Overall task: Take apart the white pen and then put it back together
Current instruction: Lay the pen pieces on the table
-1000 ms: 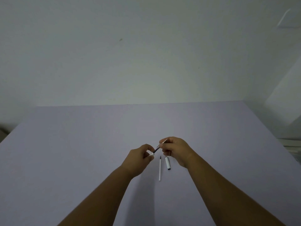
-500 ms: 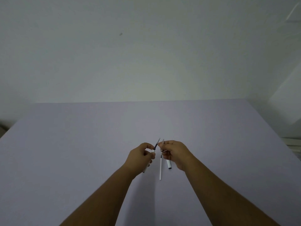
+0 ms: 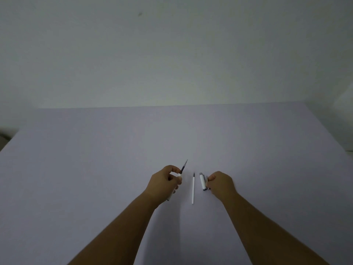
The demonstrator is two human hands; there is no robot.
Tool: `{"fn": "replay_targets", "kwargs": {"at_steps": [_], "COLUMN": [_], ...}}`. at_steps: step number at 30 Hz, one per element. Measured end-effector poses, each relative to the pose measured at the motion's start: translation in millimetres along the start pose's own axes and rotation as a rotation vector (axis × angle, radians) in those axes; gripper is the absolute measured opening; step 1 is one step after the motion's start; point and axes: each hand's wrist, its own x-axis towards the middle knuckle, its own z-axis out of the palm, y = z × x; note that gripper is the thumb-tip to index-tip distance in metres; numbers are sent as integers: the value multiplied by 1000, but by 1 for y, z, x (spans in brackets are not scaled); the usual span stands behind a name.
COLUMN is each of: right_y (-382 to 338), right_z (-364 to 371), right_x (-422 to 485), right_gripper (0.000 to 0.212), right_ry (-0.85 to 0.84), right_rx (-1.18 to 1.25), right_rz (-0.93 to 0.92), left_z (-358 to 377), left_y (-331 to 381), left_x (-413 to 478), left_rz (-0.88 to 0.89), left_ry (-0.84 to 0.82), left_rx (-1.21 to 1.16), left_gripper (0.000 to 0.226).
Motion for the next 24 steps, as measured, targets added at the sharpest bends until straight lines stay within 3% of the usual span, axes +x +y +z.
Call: {"fn": "replay_targets", "kwargs": {"at_steps": [13, 16, 18, 21, 24], "right_y": [2, -8, -23, -41, -48], "right_z": [-1, -12, -25, -38, -47], "right_x": [-7, -10, -18, -28, -25], "right_gripper": [26, 19, 13, 7, 2], "right_ry": [61, 87, -71, -247, -150], "right_rx": [66, 512, 840, 856, 838], "right_rz": [23, 59, 35, -100, -112], "left_z": [4, 5, 7, 12, 17], "left_y": [1, 4, 10, 21, 29], "left_x": [-2, -4, -4, -3, -2], "left_rz": [-11, 1, 16, 47, 56], "left_ry": [-20, -20, -17, -20, -28], "left_rx": [-5, -11, -10, -15, -29], "left_gripper": [12, 11, 11, 11, 12]}}
